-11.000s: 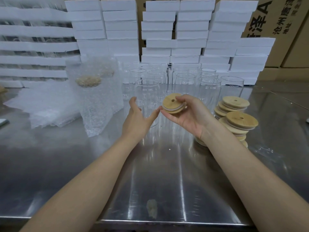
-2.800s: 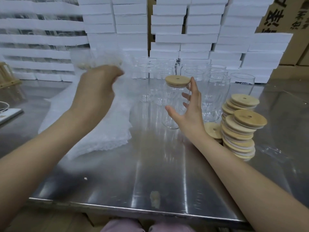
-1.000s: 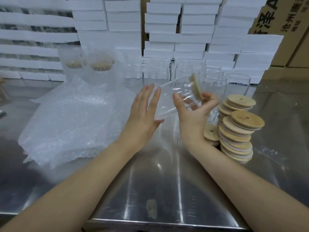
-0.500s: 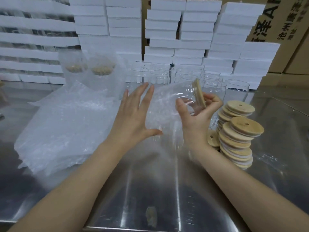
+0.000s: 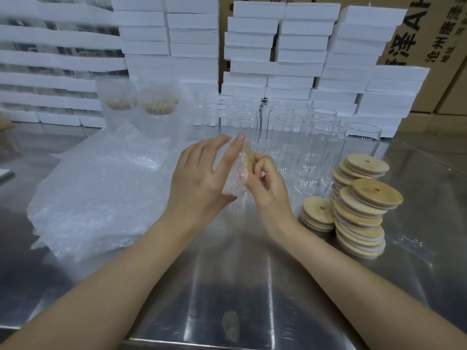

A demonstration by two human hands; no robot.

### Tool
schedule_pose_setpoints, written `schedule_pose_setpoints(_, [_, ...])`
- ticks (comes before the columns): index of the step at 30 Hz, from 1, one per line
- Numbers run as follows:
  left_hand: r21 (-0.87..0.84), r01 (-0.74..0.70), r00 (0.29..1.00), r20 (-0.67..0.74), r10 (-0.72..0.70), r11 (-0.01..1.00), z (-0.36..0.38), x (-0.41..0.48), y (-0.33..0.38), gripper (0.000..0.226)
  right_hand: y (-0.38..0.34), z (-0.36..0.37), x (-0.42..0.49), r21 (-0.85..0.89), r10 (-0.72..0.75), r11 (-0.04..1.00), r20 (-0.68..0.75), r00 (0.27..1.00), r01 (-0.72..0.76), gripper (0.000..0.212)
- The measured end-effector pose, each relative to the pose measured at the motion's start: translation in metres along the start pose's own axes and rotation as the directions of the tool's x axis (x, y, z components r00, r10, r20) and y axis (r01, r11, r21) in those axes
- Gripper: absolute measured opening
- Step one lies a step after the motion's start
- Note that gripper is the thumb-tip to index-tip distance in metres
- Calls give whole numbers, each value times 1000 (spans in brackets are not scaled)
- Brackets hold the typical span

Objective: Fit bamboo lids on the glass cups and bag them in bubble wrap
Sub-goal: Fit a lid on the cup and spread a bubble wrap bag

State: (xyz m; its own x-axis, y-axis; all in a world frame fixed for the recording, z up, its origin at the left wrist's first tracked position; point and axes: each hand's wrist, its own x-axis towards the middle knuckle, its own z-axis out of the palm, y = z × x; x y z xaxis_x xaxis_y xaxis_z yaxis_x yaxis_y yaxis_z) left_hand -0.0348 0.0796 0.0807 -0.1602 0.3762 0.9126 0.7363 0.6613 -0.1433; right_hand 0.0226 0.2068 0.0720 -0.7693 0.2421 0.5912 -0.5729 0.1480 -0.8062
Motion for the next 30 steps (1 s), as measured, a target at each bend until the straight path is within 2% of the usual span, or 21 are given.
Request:
schedule_pose_setpoints(2, [-49,53,999,-7,-54,997,-2,1,1,88,-3,-10,6,-8,-36,999,94,995,37,30])
schedule_pose_setpoints(3, [-101,107,994,-24,-110,989,-3,2,3,90,-5,-17,9,-35,-100,994,160,982,107,26])
schedule_pose_setpoints(4, [-175,177,982,-36,-186,969,-5,3,5,94,-7,-24,11,-94,-188,973,219,957,212,23])
schedule_pose_setpoints(6, [-330,314,941,-20,-339,890,-9,5,13,110,-13,-33,15,-245,-393,849,301,869,469,37])
schedule_pose_setpoints(8, [-423,383,910,18,-415,821,-12,5,19,117,-18,-37,20,-333,-578,687,287,764,646,39])
schedule_pose_setpoints(11, [-530,474,860,110,-497,703,-14,6,21,119,-26,-42,26,-443,-758,478,227,611,759,19])
schedule_pose_setpoints(13, [-582,507,840,169,-515,636,-12,6,21,119,-30,-44,26,-464,-801,401,241,548,790,18])
schedule_pose_setpoints(14, [-608,520,832,200,-518,600,-11,5,21,120,-31,-44,25,-434,-810,411,229,540,802,17])
schedule_pose_setpoints(16, [-657,562,800,276,-533,502,-8,3,21,119,-35,-37,22,-335,-794,530,125,595,779,9])
schedule_pose_setpoints(18, [-685,614,754,362,-547,392,-6,2,20,113,-36,-32,23,-309,-717,675,-62,694,670,18])
schedule_pose_setpoints(20, [-697,654,714,442,-543,293,-6,4,16,97,-32,-32,24,-280,-475,863,-167,864,421,29])
schedule_pose_setpoints(21, [-706,663,705,475,-527,250,-6,5,15,89,-31,-31,24,-205,-276,948,-152,949,242,32])
schedule_pose_setpoints(22, [-713,670,697,507,-507,208,-6,6,14,87,-26,-32,25,-135,-85,988,-94,992,72,34])
schedule_pose_setpoints(23, [-719,674,693,535,-484,169,-5,5,13,88,-23,-32,24,-79,57,995,-26,998,-59,31])
schedule_pose_setpoints(24, [-722,677,690,555,-465,143,-4,5,12,91,-20,-31,24,-69,115,991,3,993,-114,22])
schedule_pose_setpoints(25, [-725,676,690,563,-455,129,-4,5,12,96,-18,-31,24,-64,127,990,-5,992,-127,15])
schedule_pose_setpoints(28, [-720,685,681,581,-446,108,-1,2,10,109,-13,-37,28,9,91,996,-152,984,-91,15])
schedule_pose_setpoints(29, [-711,696,671,591,-447,104,0,2,9,115,-12,-40,30,39,86,996,-166,982,-81,16])
schedule_pose_setpoints(30, [-700,706,662,599,-451,108,0,2,9,118,-12,-42,32,58,93,995,-145,985,-86,27])
